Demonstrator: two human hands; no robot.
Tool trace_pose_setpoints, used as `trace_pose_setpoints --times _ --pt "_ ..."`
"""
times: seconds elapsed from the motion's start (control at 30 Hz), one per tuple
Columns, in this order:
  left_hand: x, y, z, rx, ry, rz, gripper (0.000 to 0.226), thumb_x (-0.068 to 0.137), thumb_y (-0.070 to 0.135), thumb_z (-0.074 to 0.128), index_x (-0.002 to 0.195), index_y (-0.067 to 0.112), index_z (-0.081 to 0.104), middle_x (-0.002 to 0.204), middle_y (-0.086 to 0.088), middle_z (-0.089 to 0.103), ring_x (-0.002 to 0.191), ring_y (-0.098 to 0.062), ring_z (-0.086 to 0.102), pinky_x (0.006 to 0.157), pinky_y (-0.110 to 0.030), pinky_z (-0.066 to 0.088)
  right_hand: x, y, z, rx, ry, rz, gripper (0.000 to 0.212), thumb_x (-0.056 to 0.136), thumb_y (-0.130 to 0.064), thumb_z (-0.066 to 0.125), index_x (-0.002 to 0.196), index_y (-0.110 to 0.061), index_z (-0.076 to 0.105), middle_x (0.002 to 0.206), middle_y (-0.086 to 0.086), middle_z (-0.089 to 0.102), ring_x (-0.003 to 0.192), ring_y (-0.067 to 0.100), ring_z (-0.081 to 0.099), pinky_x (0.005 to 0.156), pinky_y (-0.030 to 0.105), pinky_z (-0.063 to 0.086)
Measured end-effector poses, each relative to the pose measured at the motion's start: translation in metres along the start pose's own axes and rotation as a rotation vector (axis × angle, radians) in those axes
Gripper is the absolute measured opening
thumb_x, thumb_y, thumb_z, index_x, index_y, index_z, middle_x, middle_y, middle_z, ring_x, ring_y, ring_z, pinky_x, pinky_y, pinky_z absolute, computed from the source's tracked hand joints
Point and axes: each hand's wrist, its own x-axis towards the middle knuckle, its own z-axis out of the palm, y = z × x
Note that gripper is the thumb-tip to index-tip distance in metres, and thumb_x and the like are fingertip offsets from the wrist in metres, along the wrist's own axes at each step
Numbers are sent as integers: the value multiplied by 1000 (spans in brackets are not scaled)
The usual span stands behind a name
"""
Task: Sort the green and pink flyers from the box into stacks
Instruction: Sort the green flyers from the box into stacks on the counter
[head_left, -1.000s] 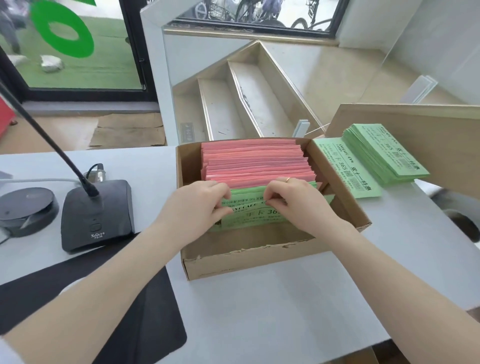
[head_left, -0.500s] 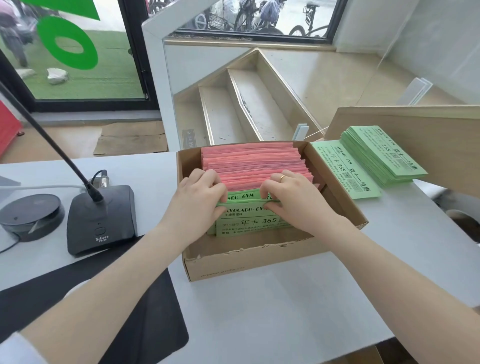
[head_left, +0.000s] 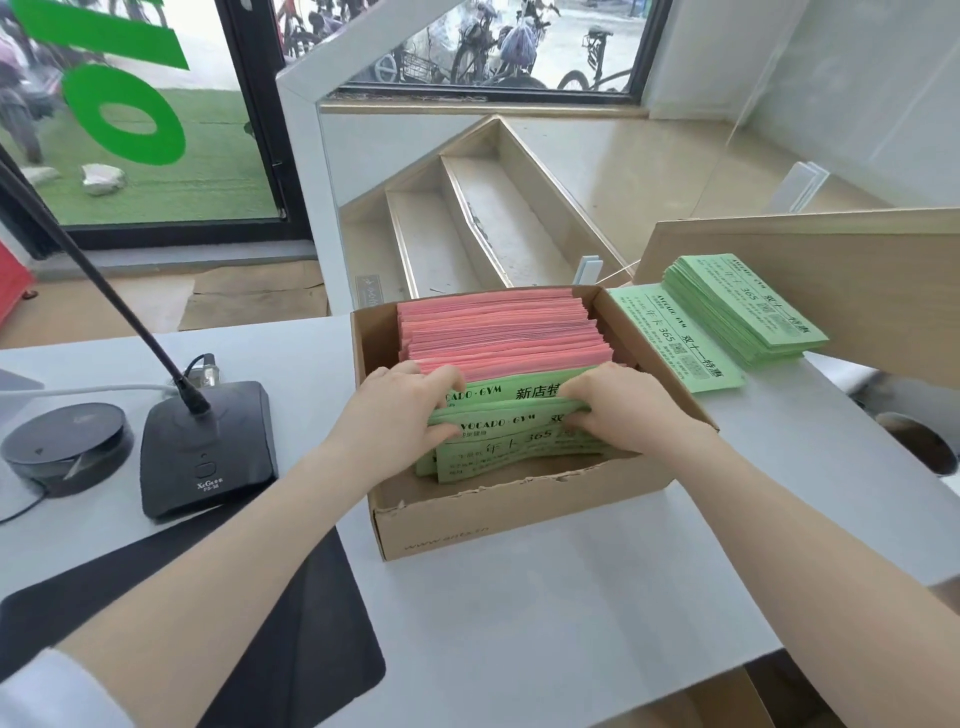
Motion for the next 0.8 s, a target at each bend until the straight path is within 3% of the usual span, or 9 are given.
trace_pose_setpoints --times 0.07,0.13,0.2,0.27,0.37,0.43,0.53,0.7,0.8 --pt "-3 3 -7 -96 63 -70 31 82 32 67 109 20 58 93 1 64 92 -17 57 76 -27 42 -6 1 -6 105 71 14 10 88 -27 57 84 -18 56 83 -1 60 87 25 54 63 29 37" --pt "-9 10 -18 -354 188 -186 22 78 27 72 95 22 59 82 10 67 75 -4 61 63 -16 46 -15 1 -18 224 138 35 9 88 -27 60 84 -19 57 74 -4 57 78 23 52 60 31 39" --pt "-16 23 -31 -732 268 -230 19 78 17 72 88 28 61 78 19 70 76 3 65 67 -15 52 -26 2 -34 377 210 45 10 84 -25 65 92 -19 63 79 -1 63 75 23 56 65 35 48" --pt "-23 39 -42 -945 308 -222 34 82 10 68 87 44 64 87 21 71 88 -2 67 79 -29 55 -39 3 -53 501 282 26 16 78 -21 71 93 -19 66 83 2 66 76 24 60 69 37 51" --pt "-35 66 -53 -947 400 -178 33 81 21 63 85 54 61 93 20 70 94 -8 66 84 -37 53 -67 4 -78 604 373 -26 13 73 -16 75 82 -19 67 72 -4 62 65 9 54 58 16 41" --pt "-47 83 -51 -978 451 -186 31 81 24 60 86 54 61 96 18 70 96 -10 65 84 -38 53 -91 8 -86 701 413 -30 18 70 -15 78 72 -26 64 69 -7 60 58 1 48 53 9 37" --pt "-70 108 -37 -1023 467 -209 35 86 18 59 90 54 60 100 18 69 99 -8 65 84 -33 52 -123 23 -75 843 404 -3 22 69 -11 79 69 -23 61 68 -7 61 55 -1 48 53 7 36" --pt "-114 137 10 -1131 429 -332 31 92 1 49 102 29 57 97 21 70 95 1 64 77 -12 49 -172 50 -12 1294 379 52 23 75 9 67 73 -13 61 61 -9 65 60 3 59 61 14 48" --pt "-137 143 39 -1113 359 -418 27 94 3 47 107 25 56 101 19 69 99 0 62 82 -14 47 -185 50 38 1432 275 134 20 80 9 62 81 -12 61 70 -6 67 69 7 62 68 19 49"
